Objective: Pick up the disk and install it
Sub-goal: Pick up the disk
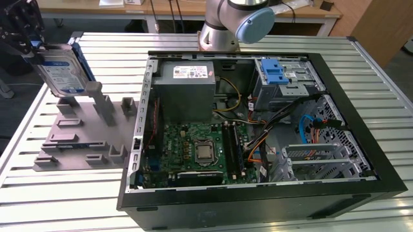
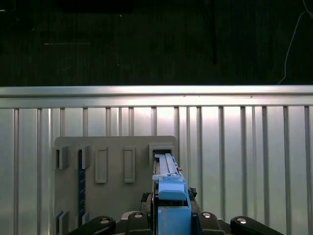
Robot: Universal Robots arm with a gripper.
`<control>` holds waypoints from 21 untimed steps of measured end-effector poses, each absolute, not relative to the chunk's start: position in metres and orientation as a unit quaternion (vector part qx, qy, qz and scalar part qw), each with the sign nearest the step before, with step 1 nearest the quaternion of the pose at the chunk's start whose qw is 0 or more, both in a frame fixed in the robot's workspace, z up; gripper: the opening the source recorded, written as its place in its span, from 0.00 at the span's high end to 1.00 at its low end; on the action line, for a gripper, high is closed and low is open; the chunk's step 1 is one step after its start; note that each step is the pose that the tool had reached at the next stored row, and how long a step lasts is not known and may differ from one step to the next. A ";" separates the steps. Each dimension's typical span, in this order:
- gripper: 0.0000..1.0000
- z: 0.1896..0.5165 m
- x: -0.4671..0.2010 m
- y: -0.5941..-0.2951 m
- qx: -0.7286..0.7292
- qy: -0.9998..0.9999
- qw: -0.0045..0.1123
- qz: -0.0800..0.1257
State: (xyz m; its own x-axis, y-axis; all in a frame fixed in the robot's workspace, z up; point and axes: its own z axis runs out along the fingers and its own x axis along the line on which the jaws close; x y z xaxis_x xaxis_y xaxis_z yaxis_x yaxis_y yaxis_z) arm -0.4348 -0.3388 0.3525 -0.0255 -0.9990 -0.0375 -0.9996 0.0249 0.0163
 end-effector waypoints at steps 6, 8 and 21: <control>0.64 0.356 -0.435 -0.339 -0.698 0.716 0.008 0.019; 0.64 0.357 -0.435 -0.339 -0.698 0.716 0.008 0.019; 0.64 0.368 -0.435 -0.339 -0.698 0.716 0.008 0.019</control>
